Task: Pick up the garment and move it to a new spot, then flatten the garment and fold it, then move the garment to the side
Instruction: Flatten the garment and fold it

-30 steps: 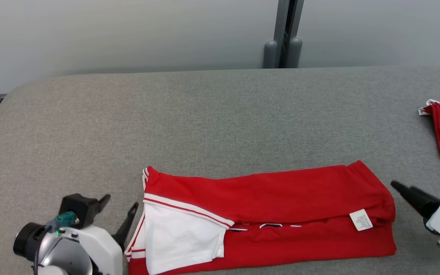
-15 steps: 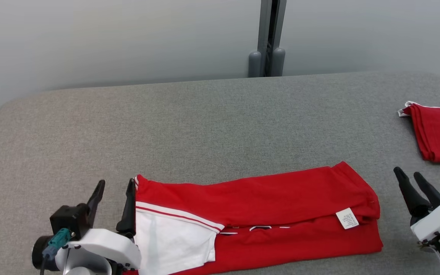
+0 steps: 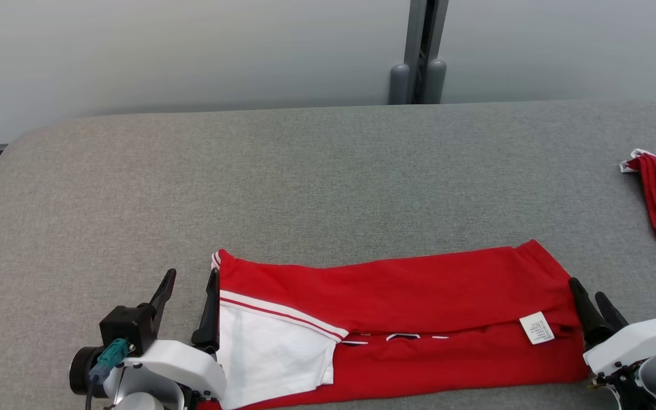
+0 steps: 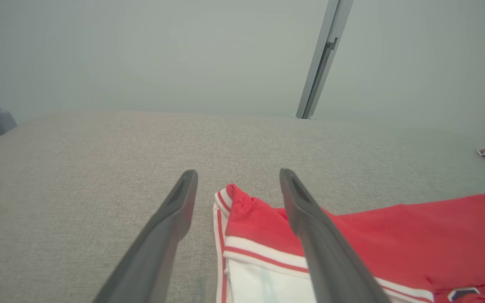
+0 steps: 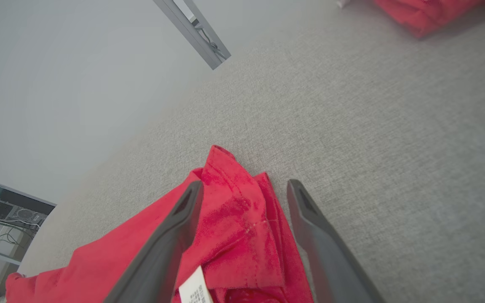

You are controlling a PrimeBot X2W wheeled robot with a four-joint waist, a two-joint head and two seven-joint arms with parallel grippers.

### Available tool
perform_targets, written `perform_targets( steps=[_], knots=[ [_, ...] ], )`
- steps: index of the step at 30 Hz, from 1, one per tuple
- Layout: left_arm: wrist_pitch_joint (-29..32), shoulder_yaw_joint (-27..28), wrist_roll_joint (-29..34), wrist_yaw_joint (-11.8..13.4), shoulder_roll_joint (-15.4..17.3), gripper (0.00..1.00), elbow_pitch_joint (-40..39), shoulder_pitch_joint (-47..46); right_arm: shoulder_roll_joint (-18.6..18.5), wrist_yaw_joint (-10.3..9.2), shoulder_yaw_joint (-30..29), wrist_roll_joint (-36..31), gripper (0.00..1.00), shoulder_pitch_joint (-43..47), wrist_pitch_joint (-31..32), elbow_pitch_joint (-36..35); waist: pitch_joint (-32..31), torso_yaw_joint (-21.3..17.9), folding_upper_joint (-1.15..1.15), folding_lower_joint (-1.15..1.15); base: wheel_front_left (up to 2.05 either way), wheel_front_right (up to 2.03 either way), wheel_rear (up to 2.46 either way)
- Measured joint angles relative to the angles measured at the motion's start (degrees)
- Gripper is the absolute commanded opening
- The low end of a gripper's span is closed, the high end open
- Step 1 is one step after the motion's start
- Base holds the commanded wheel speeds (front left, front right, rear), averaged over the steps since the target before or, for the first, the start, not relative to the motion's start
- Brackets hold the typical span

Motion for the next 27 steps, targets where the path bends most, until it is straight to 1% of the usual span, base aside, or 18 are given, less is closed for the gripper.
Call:
perform_targets(
  steps=[9, 13, 17, 18, 19, 20, 21, 22, 27],
  knots=[
    [-0.3, -0.2, 0.9, -0.7, -0.6, 1.00, 0.8, -0.7, 1.8, 0.00, 0.4, 2.0, 1.00, -0.6, 2.2, 7.4, 0.6, 2.4, 0.00, 0.00, 0.00, 0.00, 0.00],
    [-0.3, -0.1, 0.9, -0.8, -0.5, 1.00, 0.8, -0.8, 2.1, 0.01, 1.1, 2.6, 1.00, -1.3, 3.7, 8.9, 0.9, 3.0, 0.00, 0.00, 0.00, 0.00, 0.00],
    [-0.3, 0.1, 1.0, -0.7, -0.6, 1.00, 0.7, -1.0, 2.4, 0.01, 2.1, 3.1, 1.00, -2.0, 5.4, 8.7, 1.1, 3.4, 0.00, 0.00, 0.00, 0.00, 0.00],
    [-0.3, 0.1, 1.0, -0.7, -0.6, 1.00, 0.7, -1.0, 2.6, 0.00, 2.5, 3.1, 0.91, -2.1, 5.9, 8.4, 1.1, 3.4, 0.00, 0.00, 0.00, 0.00, 0.00],
    [-0.3, 0.1, 1.0, -0.7, -0.6, 1.00, 0.7, -1.0, 2.7, 0.00, 2.8, 3.3, 0.67, -2.2, 6.4, 8.1, 1.1, 3.4, 0.00, 0.00, 0.00, 0.00, 0.00],
    [-0.4, 0.2, 1.0, -0.7, -0.6, 1.00, 0.7, -1.0, 2.7, 0.00, 3.2, 3.4, 0.26, -2.2, 6.8, 7.7, 1.1, 3.4, 0.00, 0.00, 0.00, 0.00, 0.00],
    [-0.4, 0.2, 1.0, -0.7, -0.6, 1.00, 0.7, -1.0, 2.8, 0.00, 3.6, 3.4, 0.26, -2.3, 6.9, 7.3, 1.1, 3.4, 0.00, 0.00, 0.00, 0.00, 0.00],
    [-0.4, 0.3, 1.0, -0.7, -0.6, 1.00, 0.7, -1.0, 2.9, 0.00, 3.9, 3.4, 0.00, -2.2, 6.9, 7.1, 1.0, 3.4, 0.00, 0.00, 0.00, 0.00, 0.00],
    [-0.4, 0.3, 1.0, -0.7, -0.7, 1.00, 0.7, -0.9, 2.6, 0.02, 4.7, 3.4, 0.00, -2.2, 6.2, 7.4, 0.9, 3.3, 0.00, 0.00, 0.00, 0.00, 0.00]
  ],
)
